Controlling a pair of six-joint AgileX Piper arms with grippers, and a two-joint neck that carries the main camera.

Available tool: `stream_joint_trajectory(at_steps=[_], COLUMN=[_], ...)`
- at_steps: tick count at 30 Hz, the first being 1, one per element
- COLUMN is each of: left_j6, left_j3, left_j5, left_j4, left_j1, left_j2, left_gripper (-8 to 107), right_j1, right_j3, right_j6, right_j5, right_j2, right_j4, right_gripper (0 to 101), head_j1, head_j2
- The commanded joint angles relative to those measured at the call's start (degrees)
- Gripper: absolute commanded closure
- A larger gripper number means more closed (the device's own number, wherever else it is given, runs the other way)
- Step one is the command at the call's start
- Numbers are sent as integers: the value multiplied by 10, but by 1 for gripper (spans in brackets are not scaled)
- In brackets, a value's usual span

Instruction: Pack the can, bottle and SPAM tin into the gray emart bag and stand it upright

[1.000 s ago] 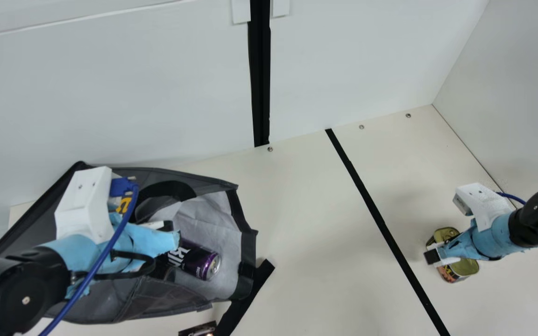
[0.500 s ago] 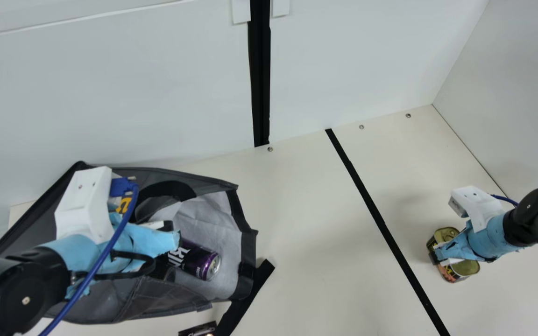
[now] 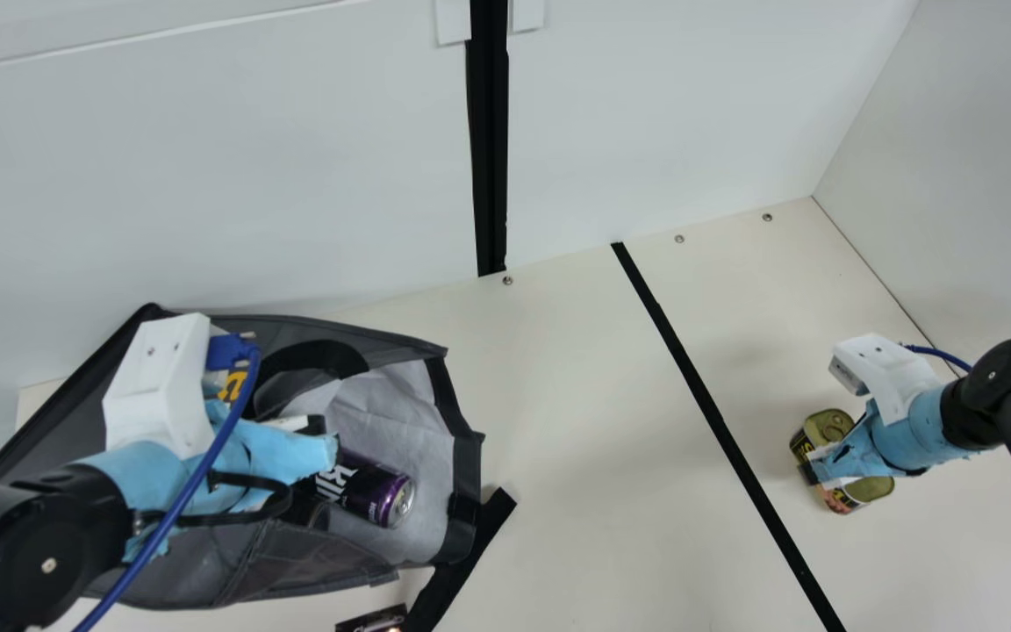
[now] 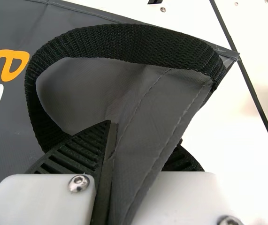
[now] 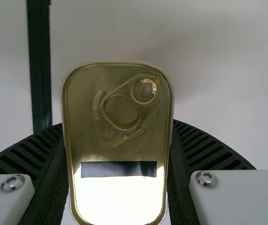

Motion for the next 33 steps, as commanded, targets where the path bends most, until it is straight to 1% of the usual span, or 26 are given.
stream_joint_trajectory(at_steps=[1, 18, 25, 33], left_j6=[0, 0, 0, 0], left_j3=[0, 0, 0, 0], left_j5=[0, 0, 0, 0], left_j4=[0, 0, 0, 0], left_j1=[0, 0, 0, 0], left_j2=[0, 0, 0, 0], left_gripper=[107, 107, 107, 107], right_j1=[4, 59, 87, 131], right_j3=[-2, 9, 7, 11], right_j6=[0, 17, 10, -1], right_j5=[8, 60, 88, 109], right_j2=[-10, -94, -115, -130], right_j4=[1, -13, -10, -7], right_gripper=[101, 101, 101, 101], head_j1=[-13, -13, -13, -13], head_j2=[-1, -1, -1, -1])
